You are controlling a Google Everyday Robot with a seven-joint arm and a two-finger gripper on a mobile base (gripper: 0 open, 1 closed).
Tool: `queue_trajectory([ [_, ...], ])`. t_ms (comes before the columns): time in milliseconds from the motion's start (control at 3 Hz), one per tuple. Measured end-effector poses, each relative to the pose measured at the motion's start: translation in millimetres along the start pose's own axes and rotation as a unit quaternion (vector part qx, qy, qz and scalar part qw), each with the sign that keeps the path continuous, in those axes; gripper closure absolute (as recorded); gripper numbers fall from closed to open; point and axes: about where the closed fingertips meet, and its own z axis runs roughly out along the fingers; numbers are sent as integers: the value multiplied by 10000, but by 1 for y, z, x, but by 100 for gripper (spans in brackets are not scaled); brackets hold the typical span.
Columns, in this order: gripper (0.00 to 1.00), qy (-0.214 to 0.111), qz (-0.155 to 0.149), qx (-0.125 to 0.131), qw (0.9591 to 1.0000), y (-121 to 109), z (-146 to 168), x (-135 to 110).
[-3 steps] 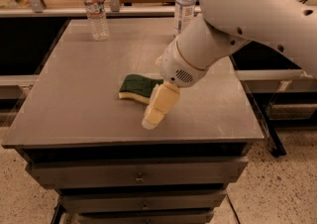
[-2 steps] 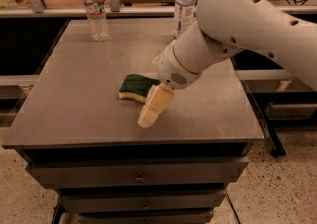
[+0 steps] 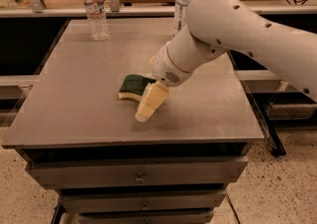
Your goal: Pick sponge
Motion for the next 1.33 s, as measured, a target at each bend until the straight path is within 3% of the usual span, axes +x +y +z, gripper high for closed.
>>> queue_trajectory([
  [333, 0, 77, 28, -19, 10000, -12, 11, -3],
  [667, 18, 228, 197, 169, 9994, -16, 12, -5],
  [1333, 63, 264, 401, 477, 9977, -14, -1, 6],
])
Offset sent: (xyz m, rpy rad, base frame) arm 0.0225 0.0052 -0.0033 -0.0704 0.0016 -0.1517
